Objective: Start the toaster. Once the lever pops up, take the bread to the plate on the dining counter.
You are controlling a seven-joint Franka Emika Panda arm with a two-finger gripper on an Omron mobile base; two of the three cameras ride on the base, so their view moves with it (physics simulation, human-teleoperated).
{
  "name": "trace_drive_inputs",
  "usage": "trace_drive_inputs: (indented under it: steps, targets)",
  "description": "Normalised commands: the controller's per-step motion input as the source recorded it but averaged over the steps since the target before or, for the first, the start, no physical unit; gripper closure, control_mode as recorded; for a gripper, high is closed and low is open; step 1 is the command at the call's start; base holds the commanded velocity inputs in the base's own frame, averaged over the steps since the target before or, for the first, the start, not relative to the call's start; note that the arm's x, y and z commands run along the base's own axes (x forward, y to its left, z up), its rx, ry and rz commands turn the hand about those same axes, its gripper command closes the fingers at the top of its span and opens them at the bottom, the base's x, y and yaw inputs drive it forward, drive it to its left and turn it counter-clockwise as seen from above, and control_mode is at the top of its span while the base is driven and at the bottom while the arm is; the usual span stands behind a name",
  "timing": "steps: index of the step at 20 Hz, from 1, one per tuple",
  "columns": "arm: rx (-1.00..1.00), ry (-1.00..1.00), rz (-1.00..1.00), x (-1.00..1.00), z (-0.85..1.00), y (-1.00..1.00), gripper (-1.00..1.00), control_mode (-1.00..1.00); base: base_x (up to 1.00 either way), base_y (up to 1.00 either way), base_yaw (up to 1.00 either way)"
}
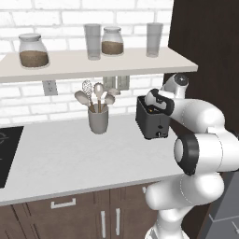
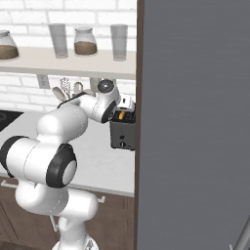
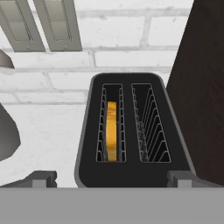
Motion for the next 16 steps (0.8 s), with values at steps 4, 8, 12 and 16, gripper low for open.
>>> trace_drive_inputs:
  steps: [4, 8, 12, 16]
  targets:
    - [0.0, 0.0, 0.0, 0.0, 0.0, 0.0, -1.0, -1.0, 0.0, 0.0, 0.0]
    - [0.0, 0.0, 0.0, 0.0, 0.0, 0.0, -1.0, -1.0, 0.0, 0.0, 0.0]
    - [0.0, 0.0, 0.0, 0.0, 0.0, 0.0, -1.0, -1.0, 0.0, 0.0, 0.0]
    - [0.0, 0.0, 0.0, 0.0, 0.0, 0.0, -1.0, -1.0, 0.0, 0.0, 0.0]
